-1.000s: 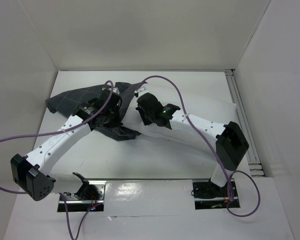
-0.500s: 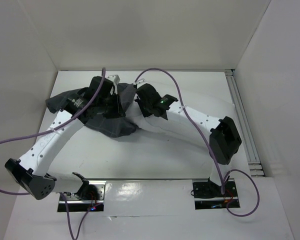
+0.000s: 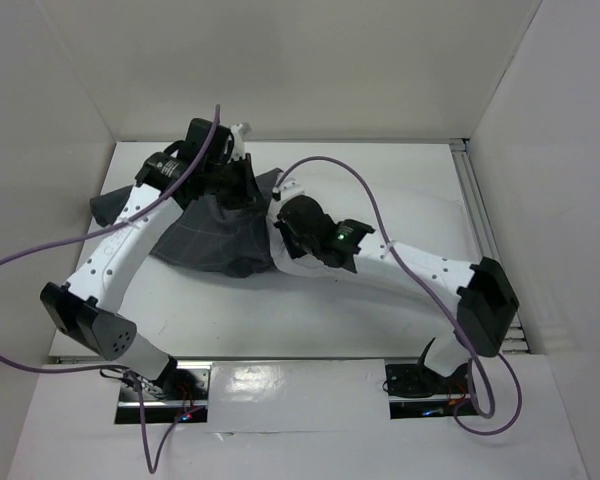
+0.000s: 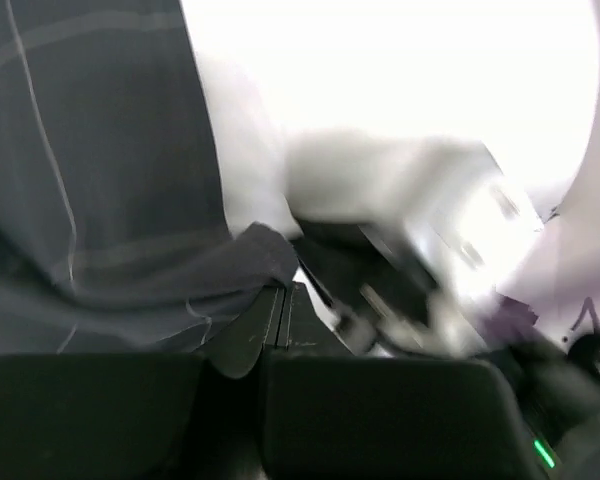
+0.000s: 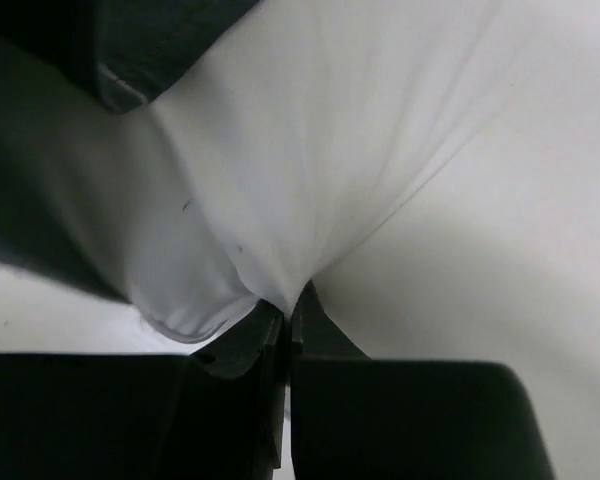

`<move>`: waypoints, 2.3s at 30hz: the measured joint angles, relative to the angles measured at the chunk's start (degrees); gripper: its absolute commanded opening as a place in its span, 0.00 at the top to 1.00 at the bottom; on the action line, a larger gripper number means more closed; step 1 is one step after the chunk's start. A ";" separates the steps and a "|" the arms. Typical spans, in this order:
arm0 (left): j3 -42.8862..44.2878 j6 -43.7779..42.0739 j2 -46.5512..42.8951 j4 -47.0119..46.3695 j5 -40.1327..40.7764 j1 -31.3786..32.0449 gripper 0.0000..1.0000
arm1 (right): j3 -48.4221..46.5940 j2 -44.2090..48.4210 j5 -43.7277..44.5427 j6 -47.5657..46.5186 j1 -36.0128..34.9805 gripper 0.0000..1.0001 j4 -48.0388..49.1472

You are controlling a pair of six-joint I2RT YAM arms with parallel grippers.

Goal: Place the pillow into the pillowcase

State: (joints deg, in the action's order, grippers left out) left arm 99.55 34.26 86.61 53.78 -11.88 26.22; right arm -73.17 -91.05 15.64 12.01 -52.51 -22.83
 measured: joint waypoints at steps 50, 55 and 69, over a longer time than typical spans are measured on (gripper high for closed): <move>23.43 -7.43 28.11 -2.29 4.92 -1.44 0.85 | 22.75 12.00 -1.66 5.33 -5.92 1.00 17.51; 24.50 -7.32 28.11 -2.19 4.57 -0.90 0.86 | 22.43 11.17 -0.96 5.05 -6.23 1.00 17.46; 26.56 -7.17 32.39 -3.52 5.22 -0.76 1.00 | 23.21 12.87 -0.17 4.90 -6.51 1.00 17.27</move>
State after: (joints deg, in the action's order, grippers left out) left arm 126.10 27.09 119.00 50.26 -6.66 25.45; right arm -49.95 -78.17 15.46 16.91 -59.02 -5.56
